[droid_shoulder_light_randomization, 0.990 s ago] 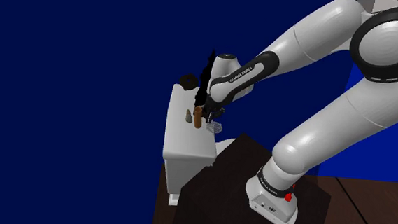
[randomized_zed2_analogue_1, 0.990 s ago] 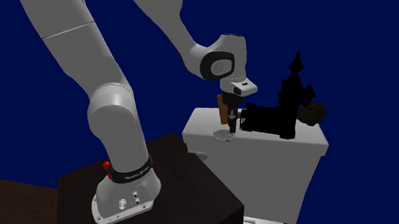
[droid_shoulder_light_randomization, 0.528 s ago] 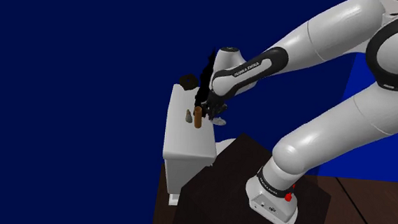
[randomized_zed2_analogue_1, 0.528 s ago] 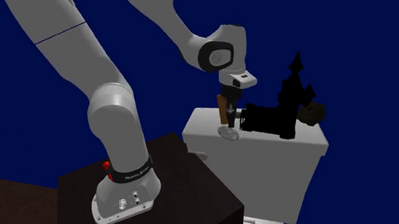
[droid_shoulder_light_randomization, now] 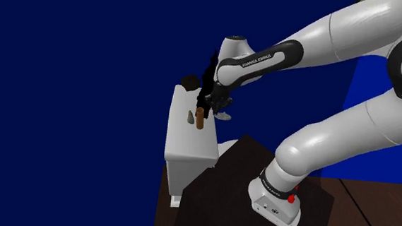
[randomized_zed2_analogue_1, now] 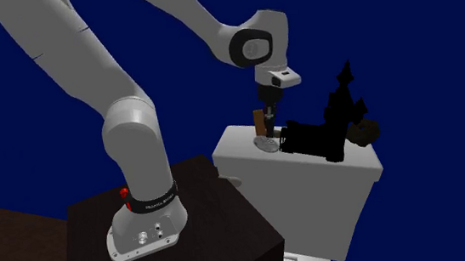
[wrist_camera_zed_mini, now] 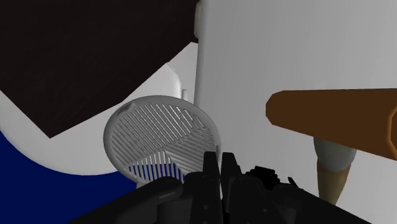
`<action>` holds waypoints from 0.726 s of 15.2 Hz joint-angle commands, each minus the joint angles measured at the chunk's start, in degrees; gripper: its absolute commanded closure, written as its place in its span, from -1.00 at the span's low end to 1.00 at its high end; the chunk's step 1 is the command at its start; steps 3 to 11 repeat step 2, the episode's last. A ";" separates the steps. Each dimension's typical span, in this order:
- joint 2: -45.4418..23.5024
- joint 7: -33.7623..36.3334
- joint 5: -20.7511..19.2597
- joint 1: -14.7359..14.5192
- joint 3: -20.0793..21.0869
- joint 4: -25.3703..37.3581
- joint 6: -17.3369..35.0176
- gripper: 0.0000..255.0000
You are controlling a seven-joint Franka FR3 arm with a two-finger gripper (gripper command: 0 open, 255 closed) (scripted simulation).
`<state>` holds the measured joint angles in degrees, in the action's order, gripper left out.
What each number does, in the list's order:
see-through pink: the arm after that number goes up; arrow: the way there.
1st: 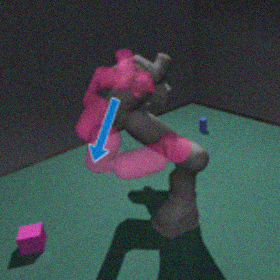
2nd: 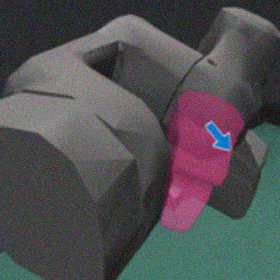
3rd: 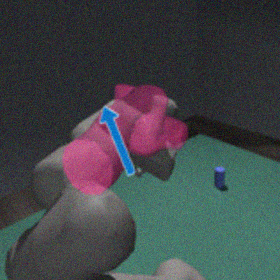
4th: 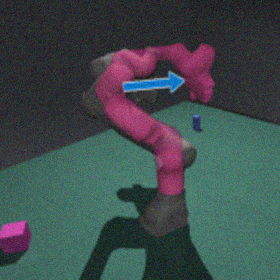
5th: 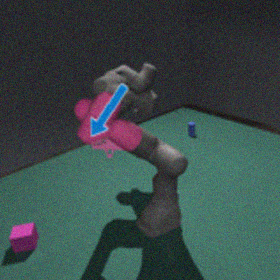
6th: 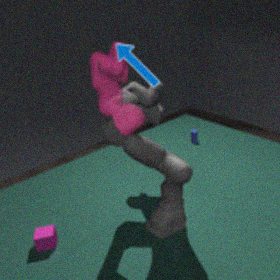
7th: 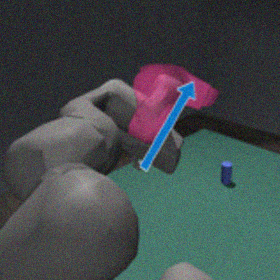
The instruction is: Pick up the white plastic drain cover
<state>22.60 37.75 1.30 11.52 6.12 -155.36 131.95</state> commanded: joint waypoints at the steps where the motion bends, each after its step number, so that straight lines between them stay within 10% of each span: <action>1: 0.55 -0.04 0.04 -0.03 -0.04 0.49 -1.09 1.00; 11: 0.54 -0.04 0.04 -0.03 -0.04 0.50 -1.09 1.00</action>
